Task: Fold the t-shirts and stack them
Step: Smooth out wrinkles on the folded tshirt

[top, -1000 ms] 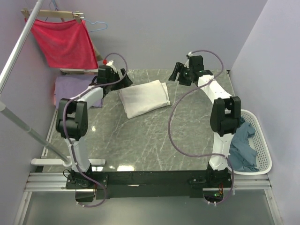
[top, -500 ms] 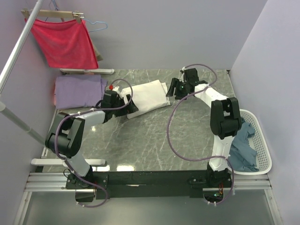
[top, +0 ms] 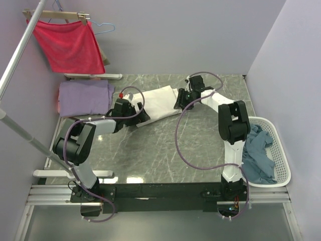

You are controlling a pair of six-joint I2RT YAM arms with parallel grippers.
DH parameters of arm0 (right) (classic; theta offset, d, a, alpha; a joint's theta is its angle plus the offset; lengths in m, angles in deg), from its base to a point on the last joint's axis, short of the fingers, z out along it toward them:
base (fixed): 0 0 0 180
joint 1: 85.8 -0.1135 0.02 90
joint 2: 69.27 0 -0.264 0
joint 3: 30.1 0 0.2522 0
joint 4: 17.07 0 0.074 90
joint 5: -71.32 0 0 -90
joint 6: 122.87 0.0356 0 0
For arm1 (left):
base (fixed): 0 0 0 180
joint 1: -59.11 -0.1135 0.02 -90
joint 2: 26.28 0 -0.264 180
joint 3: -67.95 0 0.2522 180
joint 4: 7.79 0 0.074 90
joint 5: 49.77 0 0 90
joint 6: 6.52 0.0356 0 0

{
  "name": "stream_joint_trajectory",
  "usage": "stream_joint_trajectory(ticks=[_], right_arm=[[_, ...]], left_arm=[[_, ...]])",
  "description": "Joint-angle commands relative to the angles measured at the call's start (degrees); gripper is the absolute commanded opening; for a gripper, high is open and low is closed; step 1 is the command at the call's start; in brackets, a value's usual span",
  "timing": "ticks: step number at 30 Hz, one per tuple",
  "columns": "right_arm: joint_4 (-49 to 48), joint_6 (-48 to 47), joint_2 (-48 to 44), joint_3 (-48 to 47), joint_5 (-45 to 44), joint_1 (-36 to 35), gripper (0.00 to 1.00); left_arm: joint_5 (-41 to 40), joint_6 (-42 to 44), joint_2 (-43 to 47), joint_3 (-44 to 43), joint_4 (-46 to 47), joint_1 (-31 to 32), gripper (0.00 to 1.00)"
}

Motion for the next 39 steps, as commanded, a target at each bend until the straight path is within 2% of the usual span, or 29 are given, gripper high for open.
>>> stream_joint_trajectory(ticks=[1,2,3,4,7,11,18,21,26,29,30,31,32,34,39], right_arm=[[0.5,-1.0,0.3,-2.5,1.5,-0.3,0.37],[0.2,-0.9,0.2,-2.3,1.6,-0.4,0.31],[0.3,-0.9,0.0,-1.9,1.5,-0.3,0.22],[-0.2,-1.0,-0.8,-1.5,1.0,-0.3,0.1],[-0.6,-1.1,-2.7,0.3,-1.0,-0.2,0.0],[-0.9,-0.6,-6.3,4.2,-3.1,0.3,0.0],[-3.5,0.6,-16.6,18.9,-4.3,0.5,0.0],[-3.6,-0.1,-18.8,22.2,-6.7,0.5,0.0],[-2.7,-0.5,-18.4,21.8,-8.4,0.5,0.03],[-2.2,0.3,-19.5,22.8,-12.7,0.5,0.33],[-2.7,0.1,-20.7,23.1,-12.8,0.5,0.42],[-2.8,-0.1,-21.3,23.3,-12.4,0.5,0.46],[-2.6,-0.1,-21.8,23.6,-11.9,0.5,0.5],[-2.3,-0.5,-23.6,24.3,-11.5,0.5,0.52],[-3.5,-0.4,-27.3,28.0,-7.8,0.5,0.56]], left_arm=[[-0.3,-0.5,-0.9,-1.2,1.9,0.8,0.87],[-0.5,-0.5,-0.9,-1.2,1.8,0.9,0.74],[-0.7,-0.6,-0.9,-1.1,1.4,0.9,0.58],[-1.1,-0.5,-0.9,-1.1,1.1,0.9,0.32],[-2.8,0.5,-0.7,-1.4,-1.6,0.8,0.01],[-6.9,4.6,0.2,-2.4,-6.8,0.7,0.01],[-8.7,9.8,4.0,-1.0,-12.9,-1.4,0.01],[-9.4,11.1,5.1,-0.1,-16.0,-1.8,0.01],[-7.1,12.6,4.1,-0.4,-16.9,-2.1,0.01],[-7.6,13.5,4.0,-0.7,-17.6,-2.1,0.01],[-7.2,13.7,4.0,-1.0,-17.5,-2.0,0.06],[-6.7,13.9,3.9,-1.1,-17.5,-2.0,0.15],[-6.4,13.6,3.8,-1.4,-17.6,-2.0,0.25],[-5.9,13.5,3.7,-1.7,-17.3,-2.0,0.33],[-3.0,12.5,3.3,-1.3,-15.8,-1.9,0.36]])
